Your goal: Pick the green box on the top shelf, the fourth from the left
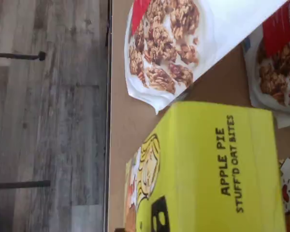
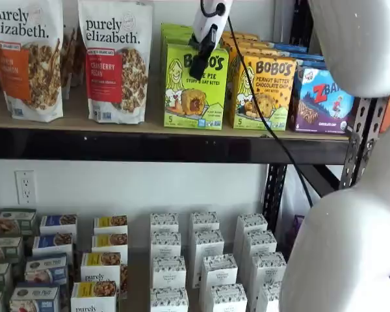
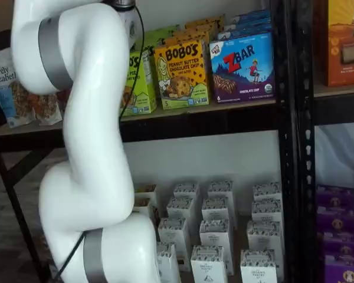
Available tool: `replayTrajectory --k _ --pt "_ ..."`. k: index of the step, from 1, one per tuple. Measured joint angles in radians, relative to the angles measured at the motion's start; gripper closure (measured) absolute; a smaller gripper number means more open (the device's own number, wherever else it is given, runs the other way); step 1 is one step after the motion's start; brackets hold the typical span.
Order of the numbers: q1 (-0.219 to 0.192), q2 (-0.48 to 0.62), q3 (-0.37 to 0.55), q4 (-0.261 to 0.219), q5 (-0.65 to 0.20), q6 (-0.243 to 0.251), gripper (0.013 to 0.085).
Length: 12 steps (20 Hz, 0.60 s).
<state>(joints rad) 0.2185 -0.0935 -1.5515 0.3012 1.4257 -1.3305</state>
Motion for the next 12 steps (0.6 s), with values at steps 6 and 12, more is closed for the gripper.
replayTrajectory --k 6,12 --pt "0.0 0.0 0.001 0.01 0.002 0.0 0.025" --pt "-0.001 0.004 -0.009 0.013 0.018 0.001 0.037"
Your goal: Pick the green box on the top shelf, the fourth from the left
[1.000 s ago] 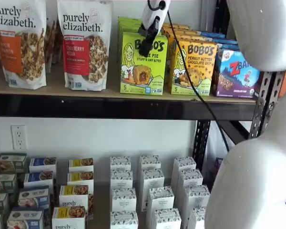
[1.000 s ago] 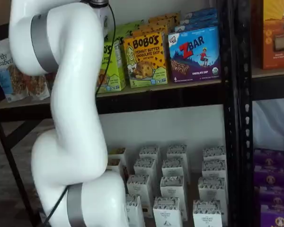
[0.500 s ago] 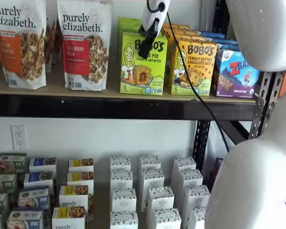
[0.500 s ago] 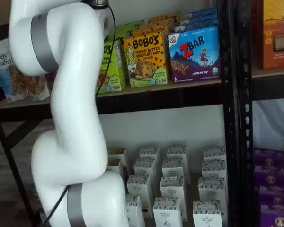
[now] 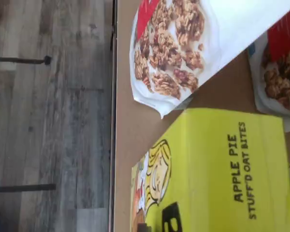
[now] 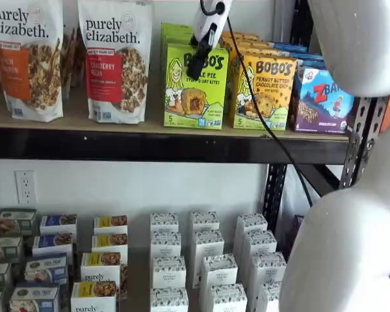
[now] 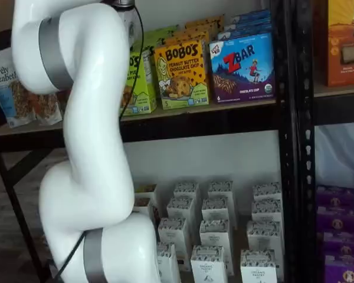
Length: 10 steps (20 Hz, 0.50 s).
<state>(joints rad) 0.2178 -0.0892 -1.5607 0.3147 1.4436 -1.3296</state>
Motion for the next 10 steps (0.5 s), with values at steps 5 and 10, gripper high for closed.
replayTrajectory --k 5,10 --pt "0.002 -0.004 0.002 -0.003 -0.002 0.002 0.037" --pt "0.002 -0.004 0.001 -0.001 0.003 0.003 0.049"
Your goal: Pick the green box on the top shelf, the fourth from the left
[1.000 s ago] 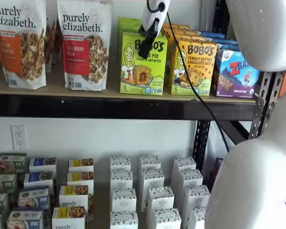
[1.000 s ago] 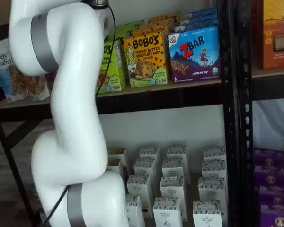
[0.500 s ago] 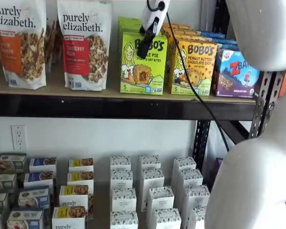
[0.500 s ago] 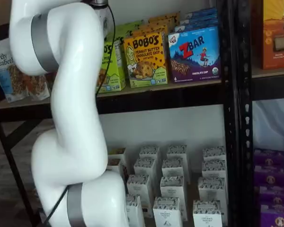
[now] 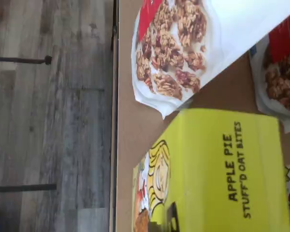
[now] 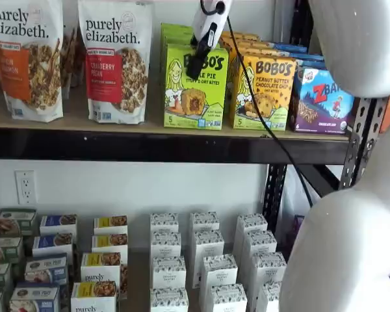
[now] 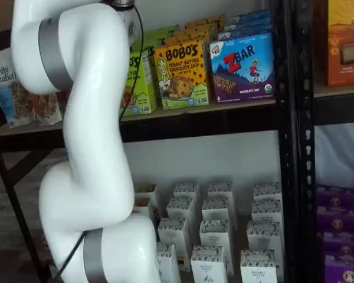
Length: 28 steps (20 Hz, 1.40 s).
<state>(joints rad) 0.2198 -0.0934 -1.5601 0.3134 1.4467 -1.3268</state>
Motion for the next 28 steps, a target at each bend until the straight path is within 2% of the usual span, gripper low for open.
replayTrajectory --k 1,2,12,14,15,16,28 --pt "0.0 0.0 -0.001 0.0 0.003 0.0 0.049" --pt "0.0 0.002 -0.004 0.0 0.008 0.0 0.053" --pt "0.003 -0.001 -0.003 -0.003 0.009 0.003 0.053" --pt "0.003 -0.001 -0.003 -0.002 0.01 0.004 0.061" --pt "0.003 -0.001 -0.003 -0.001 0.011 0.004 0.061" --pt "0.003 -0.001 -0.003 -0.001 0.011 0.004 0.065" --pt "0.004 0.003 -0.013 0.0 0.026 0.006 0.065"
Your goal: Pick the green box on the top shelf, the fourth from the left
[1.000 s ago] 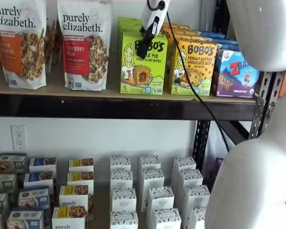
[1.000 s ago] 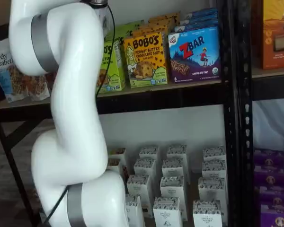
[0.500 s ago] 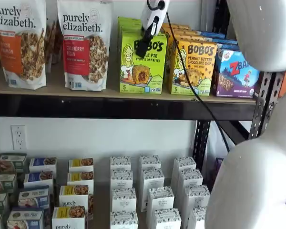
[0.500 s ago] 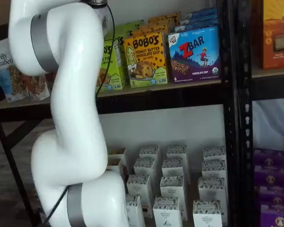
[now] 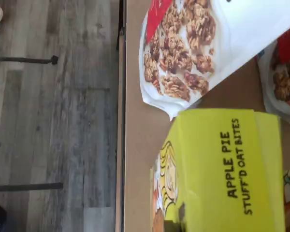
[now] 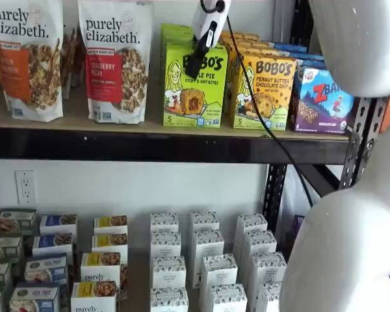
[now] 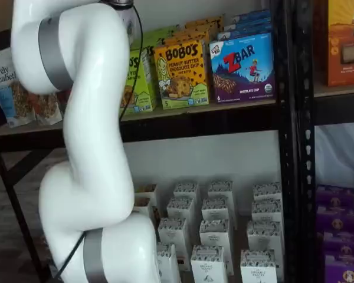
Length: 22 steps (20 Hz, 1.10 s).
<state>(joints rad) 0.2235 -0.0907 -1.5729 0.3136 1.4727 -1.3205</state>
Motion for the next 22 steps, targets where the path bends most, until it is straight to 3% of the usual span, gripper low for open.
replayTrajectory --k 1,3,22 --pt "-0.001 0.0 0.0 0.001 0.0 0.0 0.065" --pt "-0.001 -0.001 0.001 0.004 -0.001 -0.001 0.073" --pt "0.0 -0.006 -0.039 0.031 0.068 0.015 0.073"
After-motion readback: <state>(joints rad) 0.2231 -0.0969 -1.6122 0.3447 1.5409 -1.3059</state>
